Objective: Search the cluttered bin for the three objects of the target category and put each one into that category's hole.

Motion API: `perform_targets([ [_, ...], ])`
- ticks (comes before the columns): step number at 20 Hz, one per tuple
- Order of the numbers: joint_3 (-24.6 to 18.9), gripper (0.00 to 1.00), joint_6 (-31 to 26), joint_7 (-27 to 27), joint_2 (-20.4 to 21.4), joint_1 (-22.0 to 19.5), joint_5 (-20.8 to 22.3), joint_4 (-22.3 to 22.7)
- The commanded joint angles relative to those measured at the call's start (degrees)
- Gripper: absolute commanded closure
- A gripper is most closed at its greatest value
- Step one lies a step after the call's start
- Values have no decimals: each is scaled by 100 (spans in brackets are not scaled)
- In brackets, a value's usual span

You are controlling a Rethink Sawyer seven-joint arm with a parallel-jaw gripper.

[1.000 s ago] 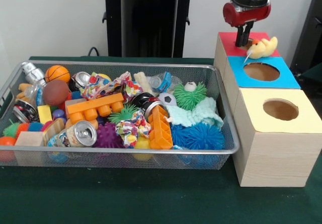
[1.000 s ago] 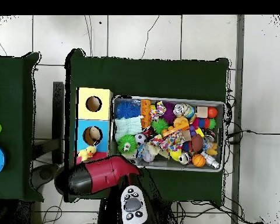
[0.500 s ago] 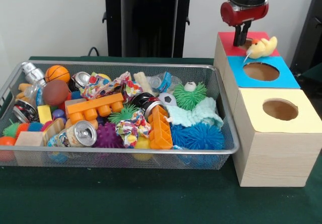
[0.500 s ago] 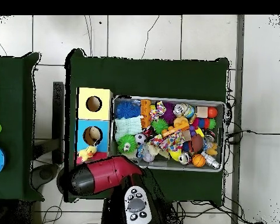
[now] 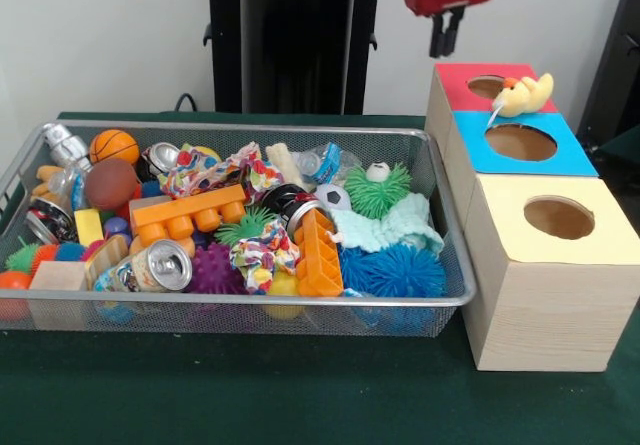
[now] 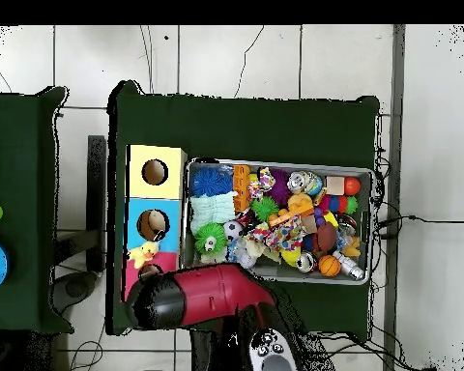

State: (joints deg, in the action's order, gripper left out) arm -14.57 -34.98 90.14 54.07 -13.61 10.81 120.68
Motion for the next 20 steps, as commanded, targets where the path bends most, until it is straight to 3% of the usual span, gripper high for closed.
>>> perform_targets([
  [1, -710, 100, -1165, -764, 709, -475, -230, -17],
  [5, -930, 100, -945, -635, 535, -638, -243, -314],
  [10, -1094, 100, -257, -193, 172, -670, -297, -529],
  [16, -877, 100, 522, 399, -361, -354, 47, -934],
  [20, -761, 100, 796, 611, -536, -250, -22, -1018],
])
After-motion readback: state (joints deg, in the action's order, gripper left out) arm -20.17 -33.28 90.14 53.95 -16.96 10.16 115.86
